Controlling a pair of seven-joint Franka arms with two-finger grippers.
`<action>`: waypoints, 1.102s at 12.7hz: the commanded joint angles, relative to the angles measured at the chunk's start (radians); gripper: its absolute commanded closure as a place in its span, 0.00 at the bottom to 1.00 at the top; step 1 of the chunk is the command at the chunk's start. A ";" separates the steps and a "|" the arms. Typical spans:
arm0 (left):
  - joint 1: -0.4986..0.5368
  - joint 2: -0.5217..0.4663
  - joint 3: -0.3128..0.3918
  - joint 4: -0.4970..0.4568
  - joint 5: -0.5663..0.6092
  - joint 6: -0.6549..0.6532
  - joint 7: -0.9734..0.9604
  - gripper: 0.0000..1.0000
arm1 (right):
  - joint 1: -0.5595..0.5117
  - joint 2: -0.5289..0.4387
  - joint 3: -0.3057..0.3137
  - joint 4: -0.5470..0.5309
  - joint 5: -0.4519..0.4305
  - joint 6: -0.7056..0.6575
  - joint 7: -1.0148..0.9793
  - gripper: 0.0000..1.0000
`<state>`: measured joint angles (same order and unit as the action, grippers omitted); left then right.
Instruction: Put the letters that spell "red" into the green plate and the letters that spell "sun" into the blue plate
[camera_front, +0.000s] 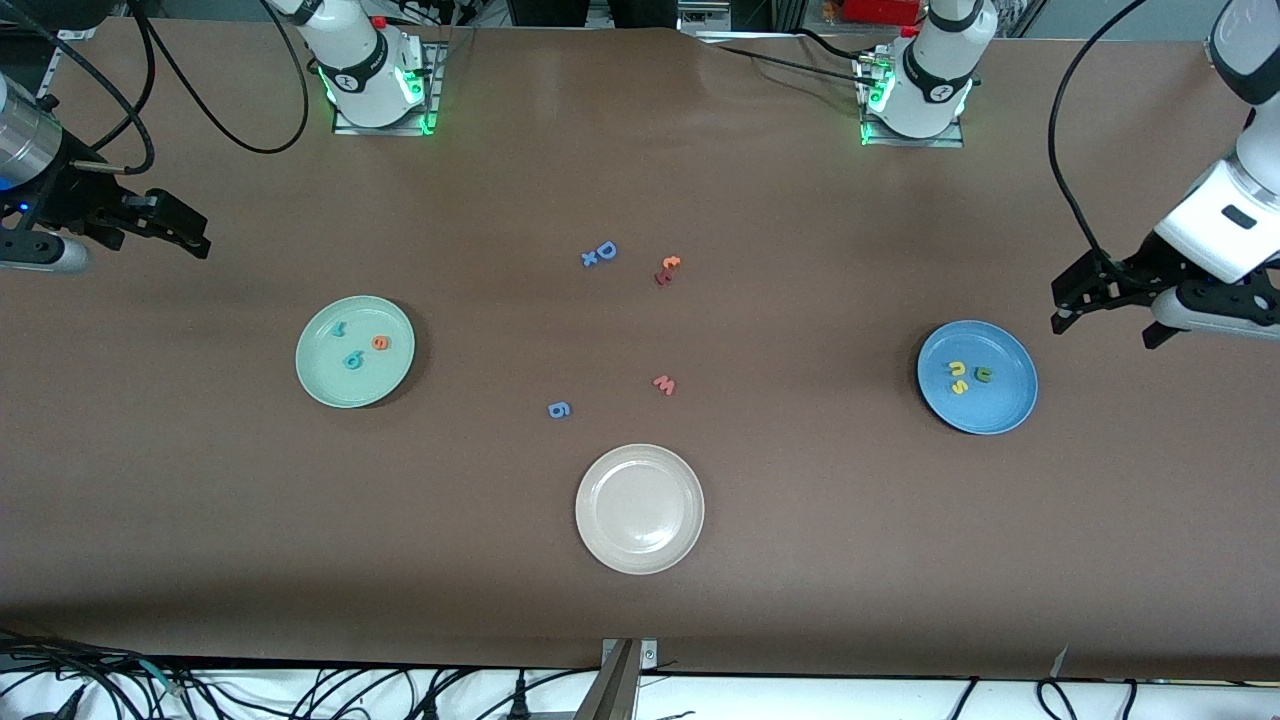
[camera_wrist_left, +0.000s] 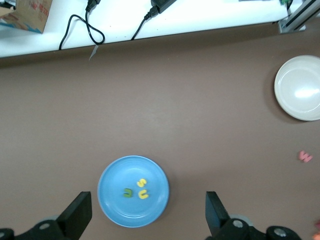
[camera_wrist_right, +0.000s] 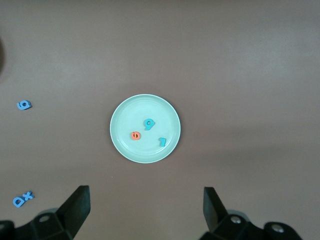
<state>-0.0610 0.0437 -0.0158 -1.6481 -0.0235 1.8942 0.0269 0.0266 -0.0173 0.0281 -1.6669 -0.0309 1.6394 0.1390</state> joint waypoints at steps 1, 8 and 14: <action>0.046 -0.050 -0.067 -0.048 0.017 -0.018 -0.157 0.00 | 0.009 0.014 -0.007 0.027 -0.009 -0.006 -0.007 0.00; 0.115 -0.036 -0.067 -0.094 -0.047 -0.069 -0.168 0.00 | 0.010 0.014 -0.005 0.027 -0.009 -0.006 -0.007 0.00; 0.131 -0.022 -0.070 -0.088 -0.044 -0.066 -0.151 0.00 | 0.010 0.014 -0.005 0.027 -0.009 -0.007 -0.007 0.00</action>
<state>0.0510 0.0251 -0.0709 -1.7435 -0.0574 1.8381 -0.1425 0.0286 -0.0155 0.0281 -1.6660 -0.0309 1.6395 0.1390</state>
